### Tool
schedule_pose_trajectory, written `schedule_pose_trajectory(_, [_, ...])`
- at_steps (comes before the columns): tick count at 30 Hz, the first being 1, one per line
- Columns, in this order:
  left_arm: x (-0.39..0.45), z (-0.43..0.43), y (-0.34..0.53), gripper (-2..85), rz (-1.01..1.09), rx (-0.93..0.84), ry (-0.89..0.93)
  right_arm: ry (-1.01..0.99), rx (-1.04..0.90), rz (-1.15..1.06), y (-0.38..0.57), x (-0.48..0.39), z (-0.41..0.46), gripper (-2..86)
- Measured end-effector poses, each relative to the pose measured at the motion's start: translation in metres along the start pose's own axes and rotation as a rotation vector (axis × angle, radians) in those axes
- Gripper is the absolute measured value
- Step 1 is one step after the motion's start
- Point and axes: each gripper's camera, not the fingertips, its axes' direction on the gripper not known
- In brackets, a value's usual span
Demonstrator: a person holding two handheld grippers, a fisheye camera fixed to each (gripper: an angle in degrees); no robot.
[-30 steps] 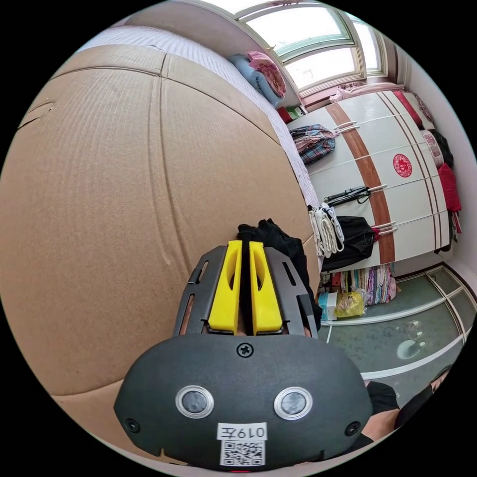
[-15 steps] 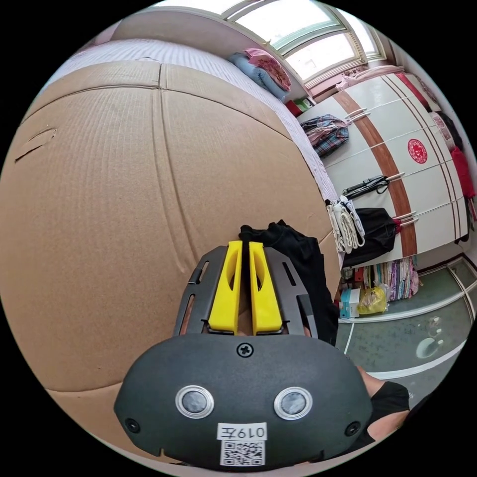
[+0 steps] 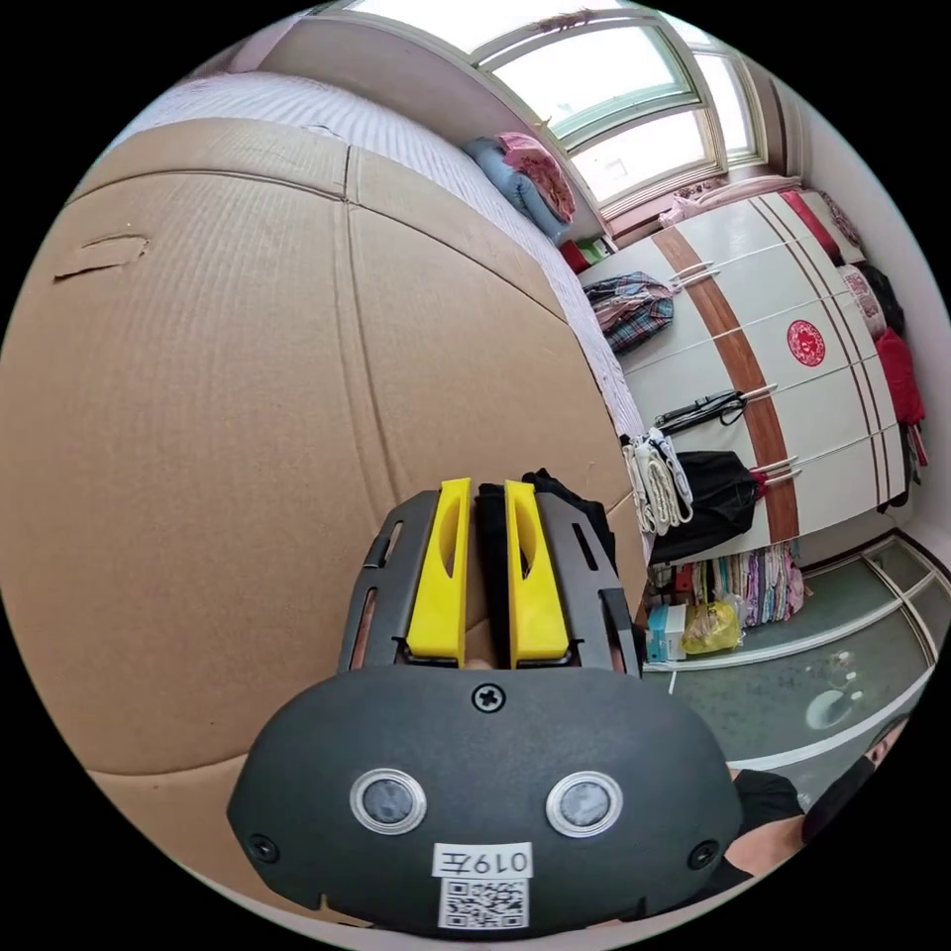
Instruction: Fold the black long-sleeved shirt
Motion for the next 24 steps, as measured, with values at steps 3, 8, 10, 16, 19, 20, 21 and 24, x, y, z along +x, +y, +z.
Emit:
schedule_pose_trajectory(3, [0.060, -0.036, 0.024, 1.6, 0.156, 0.025, 0.001, -0.082, 0.057, 0.166, 0.028, 0.050, -0.024, 10.1])
schedule_pose_trajectory(8, [0.192, -0.064, 0.131, 1.3, 0.503, 0.058, -0.004, -0.375, -0.009, 0.770, 0.153, 0.229, 0.005, 8.9])
schedule_pose_trajectory(10, [0.232, -0.061, 0.179, 1.4, 0.586, 0.098, -0.046, -0.456, -0.010, 0.987, 0.215, 0.290, 0.035, 8.2])
schedule_pose_trajectory(16, [0.278, -0.035, 0.257, 3.4, 0.594, 0.115, -0.241, -0.736, -0.079, 1.255, 0.345, 0.427, 0.164, 8.8])
schedule_pose_trajectory(19, [0.232, -0.072, 0.220, 6.1, 0.340, 0.198, -0.289, -0.867, -0.149, 1.374, 0.384, 0.463, 0.231, 8.9])
schedule_pose_trajectory(20, [0.203, -0.084, 0.195, 7.1, 0.232, 0.185, -0.264, -0.915, -0.168, 1.435, 0.402, 0.475, 0.256, 8.9])
schedule_pose_trajectory(21, [0.174, -0.094, 0.170, 7.5, 0.146, 0.181, -0.217, -0.945, -0.174, 1.469, 0.411, 0.480, 0.267, 8.9])
schedule_pose_trajectory(24, [0.116, -0.099, 0.119, 8.3, 0.021, 0.139, -0.135, -1.084, -0.169, 1.597, 0.451, 0.504, 0.315, 8.9])
